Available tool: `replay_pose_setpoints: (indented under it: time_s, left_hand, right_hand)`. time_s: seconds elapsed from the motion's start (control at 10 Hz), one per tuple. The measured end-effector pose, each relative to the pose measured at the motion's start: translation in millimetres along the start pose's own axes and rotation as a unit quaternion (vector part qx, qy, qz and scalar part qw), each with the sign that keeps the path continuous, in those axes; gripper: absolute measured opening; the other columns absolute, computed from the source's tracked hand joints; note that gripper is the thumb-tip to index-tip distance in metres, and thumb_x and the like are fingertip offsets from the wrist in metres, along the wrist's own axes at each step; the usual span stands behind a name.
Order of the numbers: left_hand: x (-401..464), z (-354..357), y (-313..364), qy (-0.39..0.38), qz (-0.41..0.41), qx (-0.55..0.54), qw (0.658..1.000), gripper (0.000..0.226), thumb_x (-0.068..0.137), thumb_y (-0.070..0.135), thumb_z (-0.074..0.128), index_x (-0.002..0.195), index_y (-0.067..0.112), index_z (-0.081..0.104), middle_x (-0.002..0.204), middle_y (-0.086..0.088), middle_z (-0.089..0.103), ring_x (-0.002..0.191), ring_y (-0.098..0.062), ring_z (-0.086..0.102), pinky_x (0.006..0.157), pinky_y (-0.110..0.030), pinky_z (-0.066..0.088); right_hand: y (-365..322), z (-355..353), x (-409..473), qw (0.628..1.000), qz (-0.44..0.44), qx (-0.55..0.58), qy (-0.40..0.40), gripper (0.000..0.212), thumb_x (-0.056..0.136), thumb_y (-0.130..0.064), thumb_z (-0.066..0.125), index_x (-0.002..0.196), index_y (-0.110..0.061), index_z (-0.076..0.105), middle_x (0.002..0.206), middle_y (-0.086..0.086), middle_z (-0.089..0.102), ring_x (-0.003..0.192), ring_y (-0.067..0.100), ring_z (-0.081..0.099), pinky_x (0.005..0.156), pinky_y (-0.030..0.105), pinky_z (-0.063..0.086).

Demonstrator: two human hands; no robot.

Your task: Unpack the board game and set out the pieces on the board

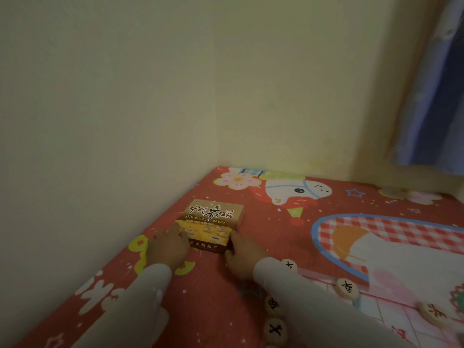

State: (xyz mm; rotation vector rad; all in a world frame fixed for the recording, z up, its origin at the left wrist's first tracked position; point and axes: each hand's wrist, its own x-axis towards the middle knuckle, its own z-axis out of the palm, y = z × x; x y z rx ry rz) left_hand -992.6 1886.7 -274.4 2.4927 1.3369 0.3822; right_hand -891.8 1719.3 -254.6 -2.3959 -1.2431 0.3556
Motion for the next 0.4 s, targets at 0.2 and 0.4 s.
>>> replay_pose_setpoints:
  time_s: [0.2,0.4]
  left_hand:
    - [-23.9,-11.1,2.1,0.085,0.091,0.044,0.991,0.042,0.097,0.037,0.035,0.125,0.015,0.057,0.118,-0.016,0.06,0.112,-0.035,0.053,0.094,-0.04,0.041]
    - [-72.6,-24.1,20.2,0.093,0.212,0.012,0.973,0.08,0.079,0.056,0.011,0.117,0.012,0.065,0.112,-0.014,0.065,0.107,-0.035,0.057,0.095,-0.041,0.044]
  right_hand:
    - [-0.2,-24.9,-29.0,0.999,-0.03,0.009,0.041,0.029,0.093,-0.031,0.045,0.117,-0.018,0.053,0.124,0.009,0.057,0.113,0.027,0.054,0.093,0.034,0.045]
    - [-1.7,-64.2,-103.2,0.994,-0.065,-0.012,0.092,0.046,0.098,-0.038,0.044,0.141,-0.023,0.04,0.137,0.006,0.047,0.119,0.023,0.052,0.099,0.032,0.04]
